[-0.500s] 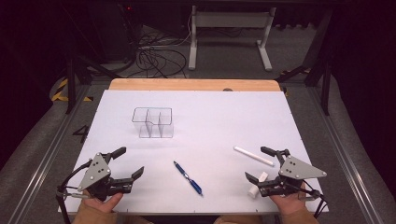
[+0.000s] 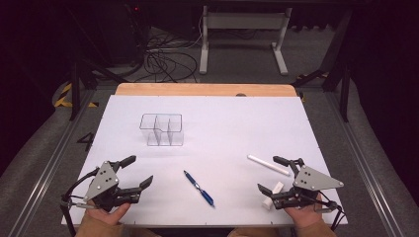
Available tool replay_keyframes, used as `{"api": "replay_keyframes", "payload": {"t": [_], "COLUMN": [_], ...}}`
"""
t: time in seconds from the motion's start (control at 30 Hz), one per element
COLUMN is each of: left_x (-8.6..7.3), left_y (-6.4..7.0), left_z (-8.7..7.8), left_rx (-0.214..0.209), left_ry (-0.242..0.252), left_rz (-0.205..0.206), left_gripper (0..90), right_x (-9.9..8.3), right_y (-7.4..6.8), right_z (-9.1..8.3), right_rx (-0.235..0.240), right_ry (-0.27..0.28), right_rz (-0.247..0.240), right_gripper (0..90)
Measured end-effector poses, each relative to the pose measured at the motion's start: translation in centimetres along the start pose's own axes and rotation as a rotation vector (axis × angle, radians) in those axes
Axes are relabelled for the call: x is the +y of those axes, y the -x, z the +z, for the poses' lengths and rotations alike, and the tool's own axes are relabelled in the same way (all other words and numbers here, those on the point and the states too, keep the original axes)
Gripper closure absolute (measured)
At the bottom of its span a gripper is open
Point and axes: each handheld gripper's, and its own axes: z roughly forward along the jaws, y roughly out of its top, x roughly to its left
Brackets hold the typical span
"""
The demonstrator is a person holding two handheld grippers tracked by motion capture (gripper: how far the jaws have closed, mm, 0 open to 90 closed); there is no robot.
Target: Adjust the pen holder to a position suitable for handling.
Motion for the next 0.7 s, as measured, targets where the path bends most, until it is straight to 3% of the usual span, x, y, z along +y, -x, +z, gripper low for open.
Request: {"api": "replay_keyframes", "payload": {"t": [0.23,0.37,0.57,0.7], "left_x": [0.6,1.0,2.2,2.5], "left_y": [-0.3,-0.6,-1.1,-1.4], "left_z": [0.2,0.3,1.0,1.5], "left_rx": [-0.013,-0.014,-0.027,-0.025], "left_ry": [-0.005,-0.012,-0.046,-0.061], "left_rz": [-0.033,-0.030,0.008,-0.001], "left_gripper": [22.5,22.6,22.6,23.0], "right_x": [0.0,0.0,-0.2,-0.3], "right_y": [0.1,-0.1,0.0,-0.1], "right_z": [-0.1,0.0,0.0,-0.1], "right_rx": [-0.001,-0.001,-0.002,-0.007], "right_ry": [0.009,0.004,0.003,0.000], "right_rz": [0.003,-0.003,0.002,0.010], "right_gripper": [7.6,7.6,7.6,7.6]}}
